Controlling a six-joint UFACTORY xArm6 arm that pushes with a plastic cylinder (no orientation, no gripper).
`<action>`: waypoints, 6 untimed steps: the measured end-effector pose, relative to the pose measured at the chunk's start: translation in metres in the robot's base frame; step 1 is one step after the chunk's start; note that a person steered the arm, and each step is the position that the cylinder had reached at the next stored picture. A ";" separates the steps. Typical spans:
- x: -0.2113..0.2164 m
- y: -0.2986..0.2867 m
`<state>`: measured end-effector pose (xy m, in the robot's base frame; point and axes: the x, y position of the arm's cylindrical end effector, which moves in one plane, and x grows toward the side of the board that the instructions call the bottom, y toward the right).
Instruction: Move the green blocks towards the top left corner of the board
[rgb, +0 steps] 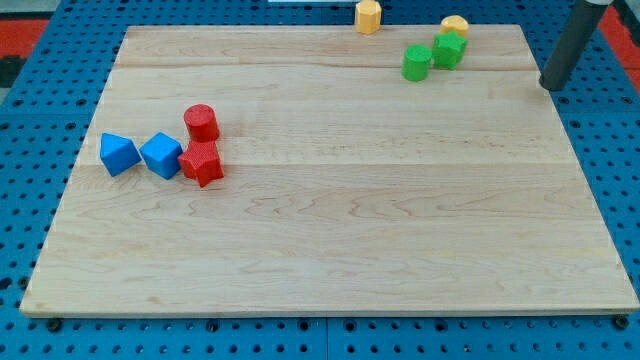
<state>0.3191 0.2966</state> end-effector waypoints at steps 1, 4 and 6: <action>0.001 0.000; 0.021 0.000; -0.080 0.035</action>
<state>0.2388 0.3320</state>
